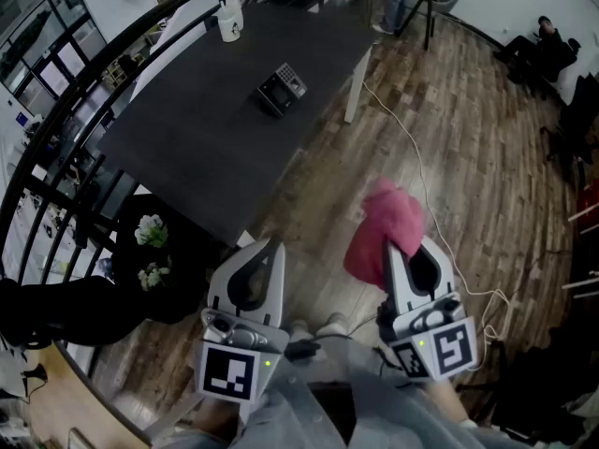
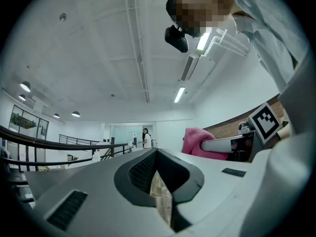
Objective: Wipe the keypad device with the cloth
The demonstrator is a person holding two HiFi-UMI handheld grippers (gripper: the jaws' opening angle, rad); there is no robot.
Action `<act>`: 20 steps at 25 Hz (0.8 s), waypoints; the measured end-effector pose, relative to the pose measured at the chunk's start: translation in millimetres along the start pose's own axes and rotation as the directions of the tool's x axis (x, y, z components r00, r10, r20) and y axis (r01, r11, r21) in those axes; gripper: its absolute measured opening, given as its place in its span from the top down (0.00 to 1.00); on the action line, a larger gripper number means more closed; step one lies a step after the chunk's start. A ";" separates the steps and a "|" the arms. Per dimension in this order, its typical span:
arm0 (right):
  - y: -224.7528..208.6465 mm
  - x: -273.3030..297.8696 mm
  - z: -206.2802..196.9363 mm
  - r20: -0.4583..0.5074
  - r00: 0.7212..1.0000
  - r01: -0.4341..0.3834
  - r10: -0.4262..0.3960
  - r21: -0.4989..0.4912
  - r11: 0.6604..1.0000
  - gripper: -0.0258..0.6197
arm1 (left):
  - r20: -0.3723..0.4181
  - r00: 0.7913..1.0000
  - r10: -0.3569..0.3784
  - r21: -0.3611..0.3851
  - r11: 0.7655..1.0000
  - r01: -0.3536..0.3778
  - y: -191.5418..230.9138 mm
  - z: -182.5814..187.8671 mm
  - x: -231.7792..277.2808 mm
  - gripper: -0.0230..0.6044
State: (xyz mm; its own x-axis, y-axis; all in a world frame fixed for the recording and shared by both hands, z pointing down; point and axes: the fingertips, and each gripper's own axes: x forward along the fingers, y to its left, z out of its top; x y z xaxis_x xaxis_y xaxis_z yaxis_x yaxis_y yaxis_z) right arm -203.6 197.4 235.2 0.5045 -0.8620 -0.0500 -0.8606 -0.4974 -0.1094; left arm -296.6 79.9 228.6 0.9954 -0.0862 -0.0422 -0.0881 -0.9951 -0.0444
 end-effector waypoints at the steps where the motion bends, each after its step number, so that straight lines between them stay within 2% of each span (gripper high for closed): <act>1: -1.5 -0.1 0.3 0.000 1.000 0.000 0.000 0.006 1.000 0.85 | 0.002 1.000 0.000 -0.005 1.000 0.000 -1.5 0.2 1.6 0.96; 20: -32.9 -3.5 5.7 0.008 1.000 0.002 -0.002 0.034 0.999 0.85 | 0.017 1.000 0.012 0.000 1.000 -0.012 -20.3 7.9 22.1 0.96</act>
State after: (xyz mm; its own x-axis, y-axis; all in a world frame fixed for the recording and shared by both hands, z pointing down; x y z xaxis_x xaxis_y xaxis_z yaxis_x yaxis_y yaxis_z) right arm -176.7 217.3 233.4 0.5069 -0.8601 -0.0577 -0.8568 -0.4954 -0.1434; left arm -273.0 98.6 220.7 0.9934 -0.0977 -0.0598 -0.1004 -0.9940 -0.0441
